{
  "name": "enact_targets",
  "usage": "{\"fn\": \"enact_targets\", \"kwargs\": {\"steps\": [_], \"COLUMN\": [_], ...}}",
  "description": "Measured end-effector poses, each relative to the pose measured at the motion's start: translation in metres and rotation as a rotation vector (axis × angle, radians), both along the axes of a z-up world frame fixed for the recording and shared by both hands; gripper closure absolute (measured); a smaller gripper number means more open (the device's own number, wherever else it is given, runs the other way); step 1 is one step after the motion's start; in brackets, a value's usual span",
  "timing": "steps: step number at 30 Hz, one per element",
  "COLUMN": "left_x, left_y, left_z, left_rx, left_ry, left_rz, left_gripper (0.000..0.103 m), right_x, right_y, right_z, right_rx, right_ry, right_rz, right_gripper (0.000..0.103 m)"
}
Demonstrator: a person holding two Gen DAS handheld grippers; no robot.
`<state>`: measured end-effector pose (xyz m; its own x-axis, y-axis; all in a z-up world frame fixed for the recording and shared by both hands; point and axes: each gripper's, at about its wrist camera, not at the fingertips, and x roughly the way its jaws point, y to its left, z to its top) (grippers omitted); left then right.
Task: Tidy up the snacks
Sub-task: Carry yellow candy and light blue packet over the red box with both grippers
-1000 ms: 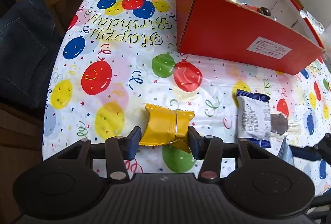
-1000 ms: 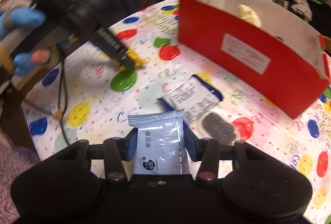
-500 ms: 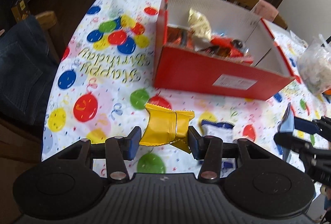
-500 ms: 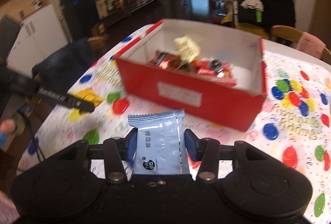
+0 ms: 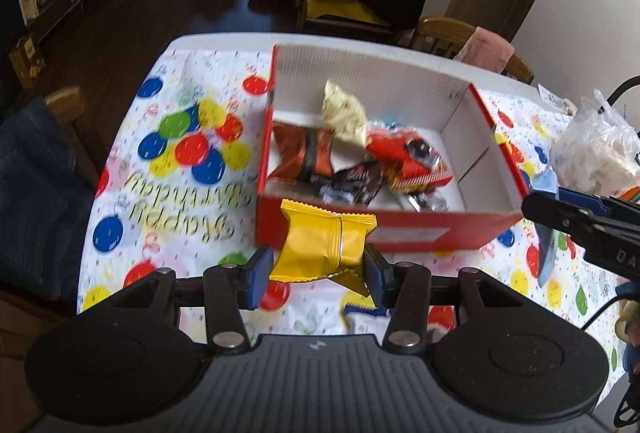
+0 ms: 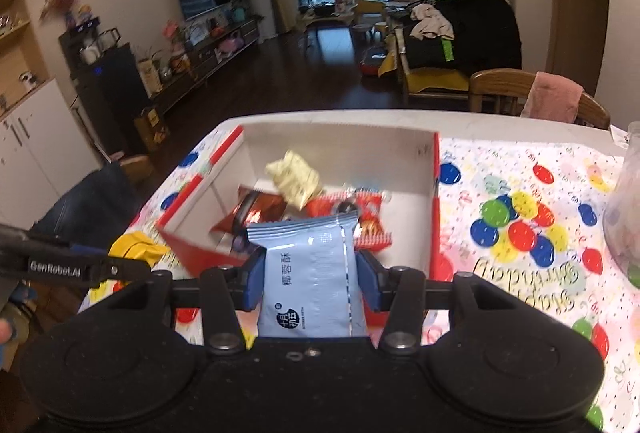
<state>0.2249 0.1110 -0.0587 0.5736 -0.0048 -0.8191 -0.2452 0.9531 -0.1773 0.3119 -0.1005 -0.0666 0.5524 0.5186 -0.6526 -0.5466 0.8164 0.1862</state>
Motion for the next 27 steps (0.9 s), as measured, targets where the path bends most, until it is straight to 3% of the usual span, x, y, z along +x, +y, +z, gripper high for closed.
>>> {"fn": "enact_targets", "kwargs": {"steps": [10,27], "left_x": [0.044,0.116], "left_y": [-0.003,-0.001], "left_z": [0.010,-0.017], "left_rx": [0.031,0.099], "left_ry": [-0.001,0.100], "left_rz": [-0.005,0.008], "left_gripper": [0.055,0.055], "right_x": [0.044,0.104], "right_y": [0.011,0.042], "right_z": [0.003,-0.032], "right_rx": [-0.013,-0.131], "right_ry": [0.022,0.091], "right_rz": [-0.045,-0.054], "right_gripper": [0.057,0.057]}}
